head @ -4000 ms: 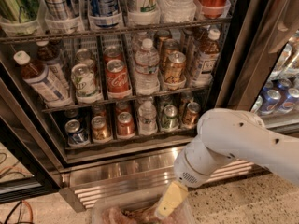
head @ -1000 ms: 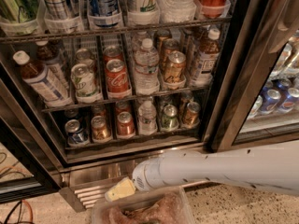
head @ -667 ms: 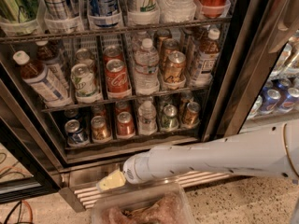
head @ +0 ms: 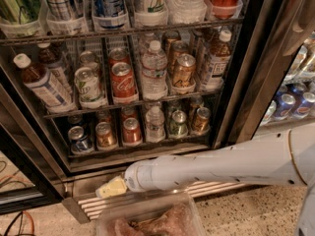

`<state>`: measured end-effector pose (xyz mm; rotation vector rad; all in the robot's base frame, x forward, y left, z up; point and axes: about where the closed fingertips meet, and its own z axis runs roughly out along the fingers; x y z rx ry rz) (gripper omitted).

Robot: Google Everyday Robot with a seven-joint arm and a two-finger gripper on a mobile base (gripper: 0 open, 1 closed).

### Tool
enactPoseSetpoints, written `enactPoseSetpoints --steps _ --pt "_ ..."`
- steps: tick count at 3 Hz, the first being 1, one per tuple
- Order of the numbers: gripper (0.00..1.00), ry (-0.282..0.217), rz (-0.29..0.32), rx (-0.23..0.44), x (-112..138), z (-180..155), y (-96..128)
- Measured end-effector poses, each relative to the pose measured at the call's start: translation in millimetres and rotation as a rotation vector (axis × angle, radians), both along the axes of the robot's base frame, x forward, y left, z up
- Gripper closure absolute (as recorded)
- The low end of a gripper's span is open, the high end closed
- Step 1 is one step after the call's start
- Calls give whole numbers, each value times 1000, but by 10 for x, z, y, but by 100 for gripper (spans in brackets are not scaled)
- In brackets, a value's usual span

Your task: Pick orange can from bottom shelf of fridge

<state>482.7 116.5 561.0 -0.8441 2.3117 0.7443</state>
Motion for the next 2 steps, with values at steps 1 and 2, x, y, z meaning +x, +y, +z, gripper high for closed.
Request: enactPoseSetpoints --steps 1,2 --pt "0 -83 14 37 186 91 282" --pt "0 -144 19 69 407 146 570"
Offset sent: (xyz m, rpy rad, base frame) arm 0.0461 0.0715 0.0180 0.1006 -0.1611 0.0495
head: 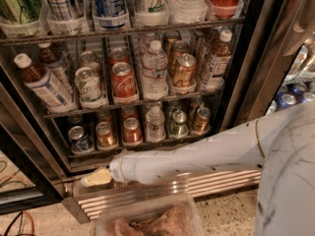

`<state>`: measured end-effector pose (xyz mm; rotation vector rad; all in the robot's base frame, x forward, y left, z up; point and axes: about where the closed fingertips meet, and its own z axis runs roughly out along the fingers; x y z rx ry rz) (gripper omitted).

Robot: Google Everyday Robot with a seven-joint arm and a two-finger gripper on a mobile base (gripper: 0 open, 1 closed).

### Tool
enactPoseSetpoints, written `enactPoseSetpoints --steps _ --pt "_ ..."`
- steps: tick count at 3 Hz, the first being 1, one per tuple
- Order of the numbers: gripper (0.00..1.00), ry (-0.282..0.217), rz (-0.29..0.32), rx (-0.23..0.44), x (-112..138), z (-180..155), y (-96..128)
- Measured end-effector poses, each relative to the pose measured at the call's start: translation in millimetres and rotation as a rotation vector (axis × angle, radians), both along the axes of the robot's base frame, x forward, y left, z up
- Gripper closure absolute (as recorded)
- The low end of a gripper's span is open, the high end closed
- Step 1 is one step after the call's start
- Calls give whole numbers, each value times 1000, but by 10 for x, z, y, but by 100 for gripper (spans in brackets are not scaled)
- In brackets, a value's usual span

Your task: Pick orange can from bottom shelf of fridge

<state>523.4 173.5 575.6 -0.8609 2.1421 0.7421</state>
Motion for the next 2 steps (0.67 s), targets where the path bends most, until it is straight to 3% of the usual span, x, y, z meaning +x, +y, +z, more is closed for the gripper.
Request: enactPoseSetpoints --steps 2 --pt "0 -29 -25 15 20 -24 29"
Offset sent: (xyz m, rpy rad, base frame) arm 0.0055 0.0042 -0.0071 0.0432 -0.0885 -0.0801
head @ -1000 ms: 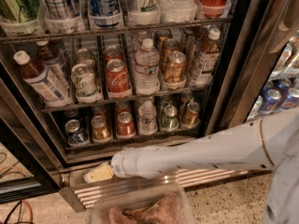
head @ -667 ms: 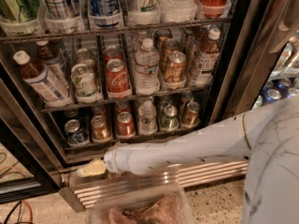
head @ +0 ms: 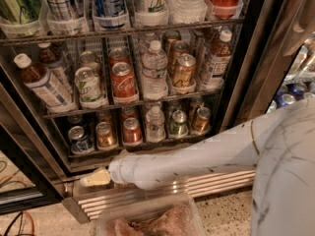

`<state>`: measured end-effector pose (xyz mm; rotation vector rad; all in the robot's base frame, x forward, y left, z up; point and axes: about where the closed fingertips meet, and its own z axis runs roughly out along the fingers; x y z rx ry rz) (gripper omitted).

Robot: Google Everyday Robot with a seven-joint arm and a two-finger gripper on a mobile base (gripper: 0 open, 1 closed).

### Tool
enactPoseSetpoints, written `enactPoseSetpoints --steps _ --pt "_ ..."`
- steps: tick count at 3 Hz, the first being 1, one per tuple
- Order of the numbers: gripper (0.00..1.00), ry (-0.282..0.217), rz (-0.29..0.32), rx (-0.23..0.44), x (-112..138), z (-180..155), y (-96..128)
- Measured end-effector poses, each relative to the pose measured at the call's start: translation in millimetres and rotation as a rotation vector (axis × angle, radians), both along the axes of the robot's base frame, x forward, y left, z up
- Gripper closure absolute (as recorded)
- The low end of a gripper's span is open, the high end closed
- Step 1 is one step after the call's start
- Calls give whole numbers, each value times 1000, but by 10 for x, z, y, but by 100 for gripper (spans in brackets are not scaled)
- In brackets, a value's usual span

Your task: Pick orange can from bottom shelf of fridge

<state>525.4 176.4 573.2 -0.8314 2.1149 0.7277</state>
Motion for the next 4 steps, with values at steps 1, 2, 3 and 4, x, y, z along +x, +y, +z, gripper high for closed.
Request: enactPoseSetpoints --steps 1,2,3,4 --pt "0 -71 -91 1 145 -24 -9" --pt "0 -104 -142 3 238 -20 -20" --pt "0 -139 -167 3 313 14 0" --pt "3 -168 -175 5 372 61 34"
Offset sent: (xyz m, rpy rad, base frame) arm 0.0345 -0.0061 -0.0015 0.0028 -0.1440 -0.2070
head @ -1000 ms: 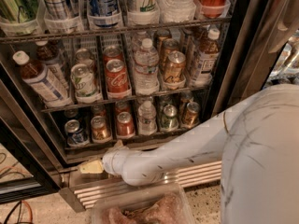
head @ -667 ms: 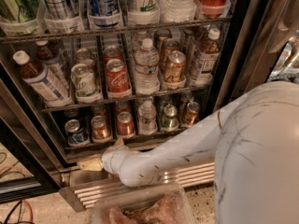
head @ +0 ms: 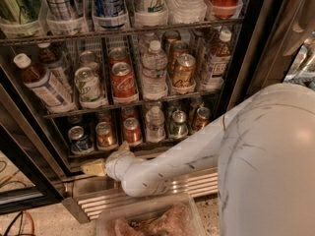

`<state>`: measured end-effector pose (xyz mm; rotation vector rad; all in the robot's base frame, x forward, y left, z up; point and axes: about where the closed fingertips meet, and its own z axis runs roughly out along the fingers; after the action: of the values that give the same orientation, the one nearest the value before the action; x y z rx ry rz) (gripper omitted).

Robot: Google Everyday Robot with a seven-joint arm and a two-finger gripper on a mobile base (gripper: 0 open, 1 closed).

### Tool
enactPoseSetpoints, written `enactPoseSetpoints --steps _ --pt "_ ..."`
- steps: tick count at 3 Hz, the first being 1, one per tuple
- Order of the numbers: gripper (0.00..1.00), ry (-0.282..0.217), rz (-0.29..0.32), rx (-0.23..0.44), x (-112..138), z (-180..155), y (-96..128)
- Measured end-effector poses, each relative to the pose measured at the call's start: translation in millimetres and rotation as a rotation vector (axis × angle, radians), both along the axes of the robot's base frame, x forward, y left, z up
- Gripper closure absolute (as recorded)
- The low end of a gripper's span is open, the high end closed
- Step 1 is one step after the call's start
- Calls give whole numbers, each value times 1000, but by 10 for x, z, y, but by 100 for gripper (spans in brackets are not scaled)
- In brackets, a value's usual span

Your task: Pick orange can from bottom shelf of fridge

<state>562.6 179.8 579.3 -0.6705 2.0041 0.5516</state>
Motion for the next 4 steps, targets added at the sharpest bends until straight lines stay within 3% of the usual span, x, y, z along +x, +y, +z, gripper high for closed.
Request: enactPoseSetpoints --steps 4 --pt "11 -45 -38 -39 228 19 -41"
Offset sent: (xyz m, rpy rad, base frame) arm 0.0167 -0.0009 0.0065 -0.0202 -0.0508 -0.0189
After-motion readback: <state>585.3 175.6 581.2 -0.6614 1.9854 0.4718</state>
